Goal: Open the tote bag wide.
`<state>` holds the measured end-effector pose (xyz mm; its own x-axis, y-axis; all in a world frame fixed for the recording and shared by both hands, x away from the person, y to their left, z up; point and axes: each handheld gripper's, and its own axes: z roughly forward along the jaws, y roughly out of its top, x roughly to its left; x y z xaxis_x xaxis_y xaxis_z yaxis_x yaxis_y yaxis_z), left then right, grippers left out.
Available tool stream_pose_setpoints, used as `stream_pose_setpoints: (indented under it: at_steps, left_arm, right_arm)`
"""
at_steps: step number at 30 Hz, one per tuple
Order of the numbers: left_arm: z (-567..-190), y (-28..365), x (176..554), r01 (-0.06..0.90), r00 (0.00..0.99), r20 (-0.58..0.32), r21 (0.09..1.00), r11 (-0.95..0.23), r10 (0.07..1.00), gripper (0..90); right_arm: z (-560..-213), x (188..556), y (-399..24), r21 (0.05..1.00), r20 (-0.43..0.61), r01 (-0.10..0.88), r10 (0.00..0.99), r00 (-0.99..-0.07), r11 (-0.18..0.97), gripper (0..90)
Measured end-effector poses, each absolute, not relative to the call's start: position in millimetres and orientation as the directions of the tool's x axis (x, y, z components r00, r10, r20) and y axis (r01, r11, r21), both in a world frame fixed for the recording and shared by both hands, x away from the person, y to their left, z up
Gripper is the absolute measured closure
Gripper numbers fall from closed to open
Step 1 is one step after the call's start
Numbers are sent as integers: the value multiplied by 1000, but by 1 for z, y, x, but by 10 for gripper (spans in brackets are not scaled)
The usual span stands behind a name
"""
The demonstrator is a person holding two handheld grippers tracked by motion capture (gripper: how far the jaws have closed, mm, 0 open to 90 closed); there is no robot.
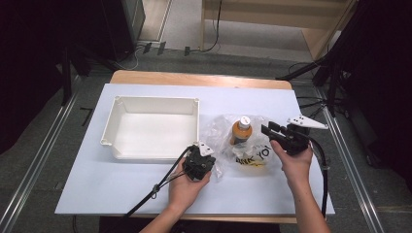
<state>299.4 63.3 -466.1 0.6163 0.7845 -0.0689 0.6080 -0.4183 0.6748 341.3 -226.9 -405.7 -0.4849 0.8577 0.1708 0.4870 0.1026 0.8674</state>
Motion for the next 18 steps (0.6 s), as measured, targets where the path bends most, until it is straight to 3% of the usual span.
stream_pose_setpoints:
  at_steps: [1,2,4,10,16,18]
  left_arm:
    - [-467,63,299,612,614,-67,669,-421,787,900]
    - [-467,63,299,612,614,-67,669,-421,787,900]
    - [-467,63,298,609,616,-52,664,-434,786,900]
    - [-467,66,297,607,621,-59,668,-431,782,900]
    - [-460,67,292,571,627,-61,714,-405,776,900]
    - [-452,70,289,554,628,-85,747,-368,773,808]
  right_arm:
    - [-414,333,-220,853,137,500,860,-492,150,809]
    - [-414,333,-220,853,137,500,860,-492,150,809]
    - [-438,334,-213,810,98,546,867,-488,216,900]
    - [-477,346,-218,732,127,650,897,-423,203,900]
    - [-480,348,-219,698,134,686,905,-404,203,900]
    - [-481,348,-219,701,132,684,905,-403,203,900]
